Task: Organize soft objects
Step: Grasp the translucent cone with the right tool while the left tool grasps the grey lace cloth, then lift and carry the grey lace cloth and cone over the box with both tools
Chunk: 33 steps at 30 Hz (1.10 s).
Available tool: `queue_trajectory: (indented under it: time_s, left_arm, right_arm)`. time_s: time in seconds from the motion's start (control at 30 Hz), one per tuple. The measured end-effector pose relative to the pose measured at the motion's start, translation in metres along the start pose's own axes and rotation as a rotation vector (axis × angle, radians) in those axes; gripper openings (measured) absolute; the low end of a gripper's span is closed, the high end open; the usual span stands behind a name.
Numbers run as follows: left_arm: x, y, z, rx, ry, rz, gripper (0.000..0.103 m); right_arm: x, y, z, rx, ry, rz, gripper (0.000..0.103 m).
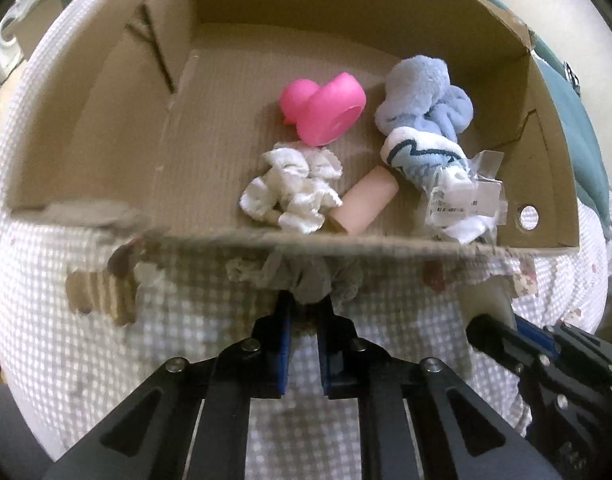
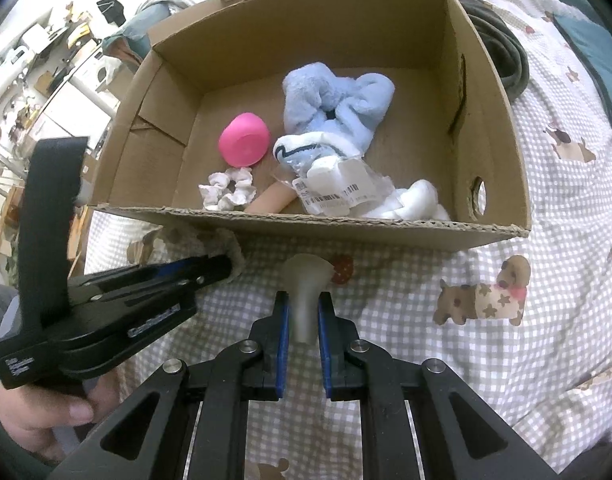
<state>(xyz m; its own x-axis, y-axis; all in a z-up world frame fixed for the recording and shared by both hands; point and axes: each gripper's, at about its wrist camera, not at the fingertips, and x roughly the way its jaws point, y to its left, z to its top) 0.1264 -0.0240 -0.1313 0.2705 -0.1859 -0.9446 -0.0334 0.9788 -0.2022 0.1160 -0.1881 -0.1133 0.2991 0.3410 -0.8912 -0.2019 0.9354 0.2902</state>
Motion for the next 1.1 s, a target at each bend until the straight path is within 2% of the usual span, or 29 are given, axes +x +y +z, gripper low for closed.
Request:
queue_trajectory:
  time_s: [0.37,0.47,0.5,0.73,0.93,1.03,1.1]
  left_arm:
    - [-0.046,0.017,-0.029,0.002,-0.068,0.053,0.010]
    - [-0.051,0.006,-0.046,0.026,-0.076,0.079,0.010]
    - [-0.049,0.003,-0.040,0.027,-0.080,0.084,0.010]
    - [-0.070,0.003,-0.062,0.027,-0.122,0.101,0.010]
    - [-0.083,0.001,-0.078,0.042,-0.125,0.116,0.010]
    - [-0.080,-0.007,-0.071,0.044,-0.156,0.112,0.010]
    - [-0.097,-0.012,-0.074,0.060,-0.199,0.105,0.010]
  right_arm:
    - [-0.012,0.007,-0.008,-0.020,-0.035,0.012,0.015]
    - [-0.019,0.008,-0.012,-0.032,-0.055,0.019,0.015]
    - [-0.021,0.009,-0.013,-0.034,-0.061,0.022,0.015]
    - [-0.030,0.012,-0.019,-0.048,-0.078,0.035,0.015]
    - [-0.035,0.014,-0.021,-0.054,-0.084,0.052,0.015]
    - [-0.041,0.017,-0.019,-0.055,-0.095,0.070,0.015]
    - [-0.047,0.017,-0.019,-0.052,-0.112,0.086,0.015]
